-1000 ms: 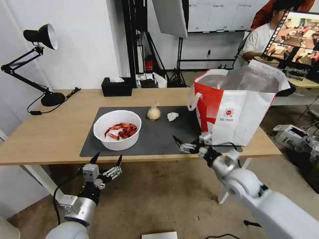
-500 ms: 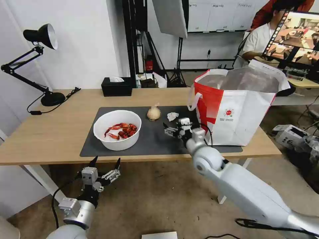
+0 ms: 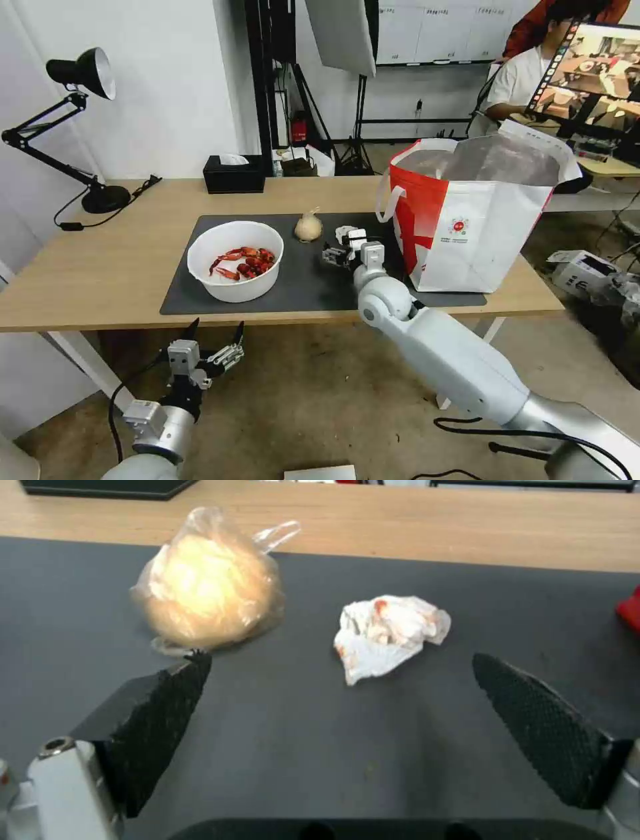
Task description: Pick up the trash from the table and place it into the takeout bag.
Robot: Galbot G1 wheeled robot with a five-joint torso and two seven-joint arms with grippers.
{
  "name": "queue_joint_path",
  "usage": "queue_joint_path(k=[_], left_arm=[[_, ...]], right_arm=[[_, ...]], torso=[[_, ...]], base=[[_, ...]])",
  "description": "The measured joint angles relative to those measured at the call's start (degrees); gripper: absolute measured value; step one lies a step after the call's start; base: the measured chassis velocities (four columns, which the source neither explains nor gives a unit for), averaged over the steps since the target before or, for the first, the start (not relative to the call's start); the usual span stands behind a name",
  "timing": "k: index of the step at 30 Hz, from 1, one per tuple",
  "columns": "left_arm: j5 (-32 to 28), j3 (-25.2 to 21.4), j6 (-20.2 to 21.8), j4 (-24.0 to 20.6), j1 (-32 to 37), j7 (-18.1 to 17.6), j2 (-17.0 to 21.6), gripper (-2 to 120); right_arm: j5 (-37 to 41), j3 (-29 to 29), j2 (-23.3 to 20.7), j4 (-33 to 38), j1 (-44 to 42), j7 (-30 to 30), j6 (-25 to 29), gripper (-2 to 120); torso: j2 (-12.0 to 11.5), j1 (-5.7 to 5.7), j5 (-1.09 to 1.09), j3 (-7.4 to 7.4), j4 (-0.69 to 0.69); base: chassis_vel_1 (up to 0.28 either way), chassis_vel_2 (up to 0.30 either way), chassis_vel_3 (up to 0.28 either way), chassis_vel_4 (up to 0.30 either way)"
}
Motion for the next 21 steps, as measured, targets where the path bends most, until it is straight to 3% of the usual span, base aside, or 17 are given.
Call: queue_joint_path(k=[10, 21], left_arm=[[-1.7, -0.7, -0.1, -0.2, 0.0, 0.4, 0.6, 100], [-1.8, -0.9, -0.3, -0.3, 0.1, 0.3, 0.5, 100]], right_arm=[[3.6, 0.0, 3.3, -3.8, 3.6, 6.4, -4.0, 100], [4.9, -0.2, 6.4, -10.9, 7.1, 6.3, -6.0, 100]], torso=[[0.0, 0.00, 0.00, 0.00, -0.01], [0.0, 0.00, 0.00, 0.00, -0.01]], base=[[0.000, 0.000, 0.000, 0.000], [0.000, 0.000, 0.000, 0.000]])
